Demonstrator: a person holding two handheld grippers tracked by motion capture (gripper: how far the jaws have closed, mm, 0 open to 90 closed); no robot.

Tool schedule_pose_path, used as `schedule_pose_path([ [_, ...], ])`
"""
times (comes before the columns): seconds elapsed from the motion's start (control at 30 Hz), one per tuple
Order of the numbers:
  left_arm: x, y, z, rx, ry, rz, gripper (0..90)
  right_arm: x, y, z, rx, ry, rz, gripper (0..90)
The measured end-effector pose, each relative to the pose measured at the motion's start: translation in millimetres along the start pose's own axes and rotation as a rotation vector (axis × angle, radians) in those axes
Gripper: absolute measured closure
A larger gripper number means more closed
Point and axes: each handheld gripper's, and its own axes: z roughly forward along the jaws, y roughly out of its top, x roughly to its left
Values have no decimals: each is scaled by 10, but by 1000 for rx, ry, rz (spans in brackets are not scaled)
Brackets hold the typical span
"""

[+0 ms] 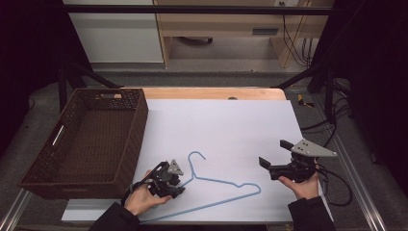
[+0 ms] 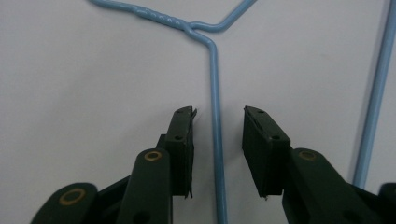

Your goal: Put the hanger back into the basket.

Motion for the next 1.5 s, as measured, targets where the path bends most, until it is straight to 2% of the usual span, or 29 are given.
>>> schedule_pose_path([
  [0.13, -8, 3, 1, 2, 14, 3, 690, 1, -1, 1, 1, 0, 0, 4],
  [0.27, -7, 4, 4, 2, 13, -19, 736, 0, 0, 0, 1, 0, 0, 4],
  [0.43, -11, 22, 5, 21, 18, -27, 778, -1, -1, 3, 3, 2, -3, 4],
  [0.57, -26, 49, 5, 47, 21, -14, 827, 9, -3, 15, 6, 6, 3, 4],
  [0.7, -45, 63, 16, 51, 22, -27, 857, 14, -4, 24, 5, 8, 3, 4],
  [0.8, -44, 68, 13, 60, 26, -22, 865, 17, -4, 26, 7, 8, 6, 4],
  [0.83, -52, 73, 19, 57, 28, -38, 866, 18, -5, 29, 7, 9, 5, 4],
  [1.1, -89, 109, 24, 79, 54, -47, 869, 30, -9, 47, 12, 18, 5, 4],
  [1.27, -95, 111, 25, 74, 54, -56, 869, 41, -11, 55, 20, 25, 9, 5],
  [1.4, -96, 109, 15, 76, 60, -47, 870, 57, -13, 76, 24, 32, 4, 7],
  [1.5, -120, 117, -14, 54, 68, -37, 871, 86, -8, 94, 30, 47, -7, 10],
])
